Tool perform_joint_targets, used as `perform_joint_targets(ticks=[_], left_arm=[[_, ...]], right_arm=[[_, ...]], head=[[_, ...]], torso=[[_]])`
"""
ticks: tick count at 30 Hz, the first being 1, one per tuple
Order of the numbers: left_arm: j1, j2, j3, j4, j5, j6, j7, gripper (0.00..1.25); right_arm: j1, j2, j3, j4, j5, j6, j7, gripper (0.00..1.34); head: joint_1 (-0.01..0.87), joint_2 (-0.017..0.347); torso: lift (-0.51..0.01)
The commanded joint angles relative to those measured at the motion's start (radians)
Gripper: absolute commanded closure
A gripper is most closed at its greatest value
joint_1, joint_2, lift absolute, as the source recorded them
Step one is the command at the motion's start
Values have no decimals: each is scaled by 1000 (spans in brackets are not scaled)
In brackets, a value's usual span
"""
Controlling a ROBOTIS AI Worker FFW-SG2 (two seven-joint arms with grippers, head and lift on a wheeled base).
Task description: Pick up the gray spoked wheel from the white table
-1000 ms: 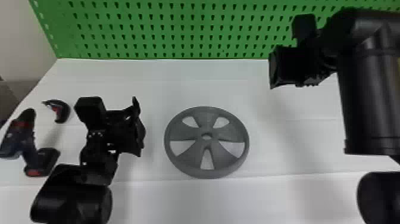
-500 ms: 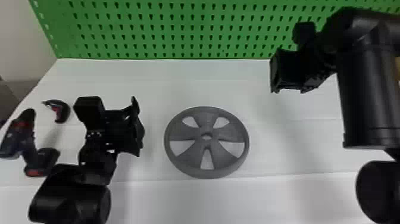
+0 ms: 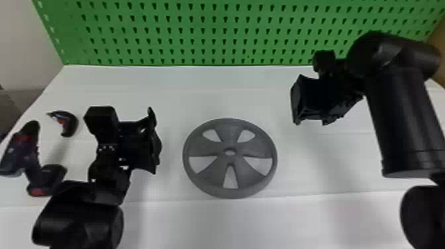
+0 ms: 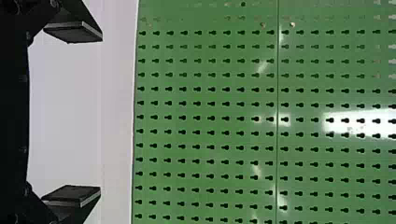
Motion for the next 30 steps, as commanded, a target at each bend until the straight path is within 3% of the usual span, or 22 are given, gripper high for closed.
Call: perform_joint_targets(ticks=[1,17,24,27,30], left_arm=[[0,2,-3,0,0,5,0,128],[-11,12,-21,2,-6,18,0,128],[-11,15,-26,2,-6,21,0,128],[-14,16,-28,2,-6,21,0,128],[-14,18,-29,2,-6,21,0,128]], right_arm=[[-11,-20,23,41,-43,1,0,502],[-99,-115,208,236,-255,1,0,502],[-125,-135,260,308,-309,1,0,501],[-140,-144,322,314,-333,1,0,502],[-143,-150,331,314,-355,1,0,502]], head=[[765,6],[765,6],[765,6],[765,6],[765,6]], torso=[[-93],[-93],[-93],[-93],[-93]])
